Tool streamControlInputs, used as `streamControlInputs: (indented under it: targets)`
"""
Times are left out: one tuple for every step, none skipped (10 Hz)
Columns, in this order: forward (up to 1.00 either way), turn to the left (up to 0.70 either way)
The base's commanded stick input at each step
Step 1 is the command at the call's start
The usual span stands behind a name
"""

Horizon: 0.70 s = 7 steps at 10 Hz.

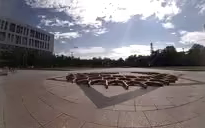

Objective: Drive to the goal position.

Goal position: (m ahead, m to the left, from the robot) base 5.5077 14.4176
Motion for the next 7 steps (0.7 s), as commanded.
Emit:
streamControlInputs:
  targets:
    - [0.05,-0.01]
    - [0.05,-0.01]
    - [0.05,-0.01]
    - [0.05,-0.01]
    - [0.05,-0.01]
    - [0.05,-0.01]
    - [0.05,-0.01]
